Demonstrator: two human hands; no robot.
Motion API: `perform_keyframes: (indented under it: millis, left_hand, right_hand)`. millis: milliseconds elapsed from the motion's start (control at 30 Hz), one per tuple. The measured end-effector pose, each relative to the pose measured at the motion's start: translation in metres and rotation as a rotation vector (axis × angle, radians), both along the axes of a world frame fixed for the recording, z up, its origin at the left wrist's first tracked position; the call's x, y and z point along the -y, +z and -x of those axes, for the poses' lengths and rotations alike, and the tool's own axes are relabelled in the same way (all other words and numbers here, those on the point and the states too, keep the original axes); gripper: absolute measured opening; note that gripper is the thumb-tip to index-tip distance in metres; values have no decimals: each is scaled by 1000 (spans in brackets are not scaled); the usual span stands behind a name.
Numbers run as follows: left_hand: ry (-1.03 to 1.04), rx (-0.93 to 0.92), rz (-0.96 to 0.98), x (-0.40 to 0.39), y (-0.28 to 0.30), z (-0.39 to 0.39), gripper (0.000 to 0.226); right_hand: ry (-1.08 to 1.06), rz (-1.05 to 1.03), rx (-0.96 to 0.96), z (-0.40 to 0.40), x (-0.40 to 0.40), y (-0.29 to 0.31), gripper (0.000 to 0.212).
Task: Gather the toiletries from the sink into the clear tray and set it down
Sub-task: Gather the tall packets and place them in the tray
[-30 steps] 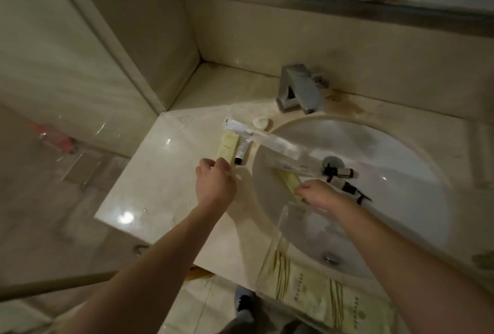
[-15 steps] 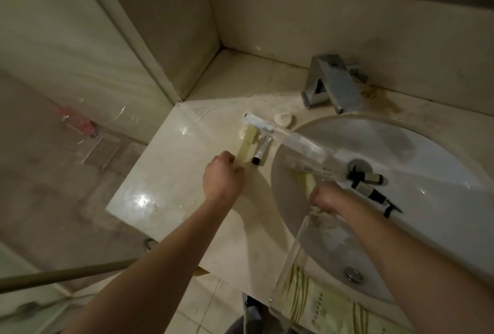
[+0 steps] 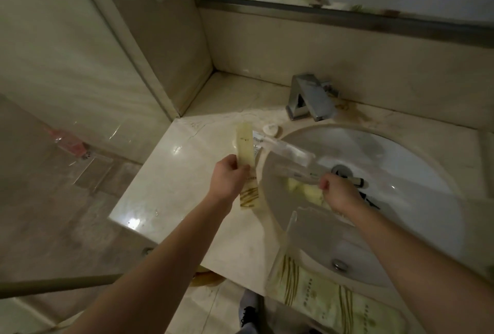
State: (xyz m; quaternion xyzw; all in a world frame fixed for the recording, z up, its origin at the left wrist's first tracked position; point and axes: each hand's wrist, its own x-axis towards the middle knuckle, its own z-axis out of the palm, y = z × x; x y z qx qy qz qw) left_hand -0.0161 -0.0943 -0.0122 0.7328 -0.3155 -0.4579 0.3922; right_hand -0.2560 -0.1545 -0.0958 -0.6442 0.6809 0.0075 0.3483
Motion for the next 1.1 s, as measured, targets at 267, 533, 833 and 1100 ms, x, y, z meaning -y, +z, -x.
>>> perform_keyframes:
  millis: [267,533,833,1100]
  left_hand:
    - [-34,-124,72,8,32,36,23]
    - [-246,-382,56,0,54,95,31]
    - [-516,-334,53,-16,64,119,46]
    - [-622,-417,23,-23,69,129,45]
  right_hand:
    - [-399,101,606,12,-26,65,25]
    - [-546,164,961,6,-85,115,21]
    - [-520,194,841,31,-119,142,14]
    - [-563,279,834,46,-132,145,8]
